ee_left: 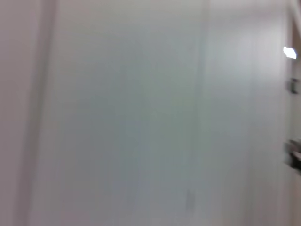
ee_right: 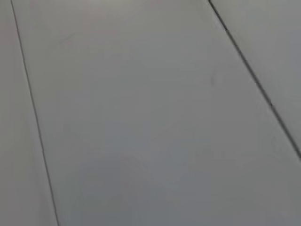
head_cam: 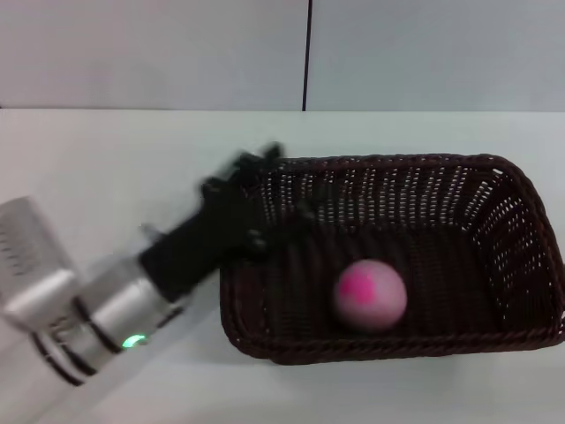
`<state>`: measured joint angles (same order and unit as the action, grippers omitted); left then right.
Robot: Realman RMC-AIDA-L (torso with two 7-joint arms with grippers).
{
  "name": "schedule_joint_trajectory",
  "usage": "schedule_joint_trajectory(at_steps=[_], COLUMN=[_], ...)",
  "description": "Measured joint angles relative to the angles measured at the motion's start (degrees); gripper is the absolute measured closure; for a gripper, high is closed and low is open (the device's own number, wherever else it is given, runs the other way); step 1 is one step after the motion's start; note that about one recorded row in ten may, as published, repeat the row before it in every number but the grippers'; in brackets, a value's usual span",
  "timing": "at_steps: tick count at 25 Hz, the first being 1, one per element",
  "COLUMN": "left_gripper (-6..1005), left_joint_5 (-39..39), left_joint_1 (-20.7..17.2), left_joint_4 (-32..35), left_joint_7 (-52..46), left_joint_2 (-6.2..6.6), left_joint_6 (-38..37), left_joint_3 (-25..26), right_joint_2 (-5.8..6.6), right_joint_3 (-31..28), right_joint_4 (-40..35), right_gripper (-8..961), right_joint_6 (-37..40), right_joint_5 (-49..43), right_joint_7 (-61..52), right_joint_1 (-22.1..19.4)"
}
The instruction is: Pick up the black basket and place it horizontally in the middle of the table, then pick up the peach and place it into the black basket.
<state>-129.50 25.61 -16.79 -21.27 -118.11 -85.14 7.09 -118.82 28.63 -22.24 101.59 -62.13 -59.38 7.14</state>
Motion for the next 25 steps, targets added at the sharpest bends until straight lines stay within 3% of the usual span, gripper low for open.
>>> schedule_joint_trajectory(at_steps=[2, 4, 7, 14, 15, 25], left_gripper=[297, 270, 231, 204, 204, 204], left_joint_5=[0.05, 0.2, 0.39, 0.41, 0.43, 0.6], left_joint_1=[-3.06, -4.23, -8.49, -11.06, -11.92, -11.72], left_joint_4=[2.71, 4.3, 11.12, 18.91, 21.54, 24.25], left_joint_7=[0.03, -0.08, -2.67, -8.18, -10.23, -9.67], left_joint_2=[0.09, 0.12, 0.34, 0.67, 0.74, 0.76], left_joint_6=[-4.7, -6.78, -11.69, -15.33, -15.77, -14.49], left_joint_3=[4.52, 6.9, 16.75, 24.71, 27.84, 29.76], right_joint_2=[-0.09, -0.15, -0.16, -0.2, -0.26, -0.27], right_joint_3=[-1.67, -2.53, -5.99, -9.62, -10.14, -10.54], right_joint_4=[0.02, 0.15, 1.98, 7.62, 9.93, 18.77], right_gripper=[282, 282, 282, 282, 282, 282], right_joint_6=[0.65, 1.01, 1.91, 4.61, 5.2, 5.48], right_joint_5=[0.02, 0.02, 0.05, 0.17, 0.18, 0.18], right_joint_7=[0.08, 0.12, 1.16, 7.06, 8.68, 20.08], right_joint_1=[-0.6, -0.82, -1.2, -1.46, -1.32, 0.99])
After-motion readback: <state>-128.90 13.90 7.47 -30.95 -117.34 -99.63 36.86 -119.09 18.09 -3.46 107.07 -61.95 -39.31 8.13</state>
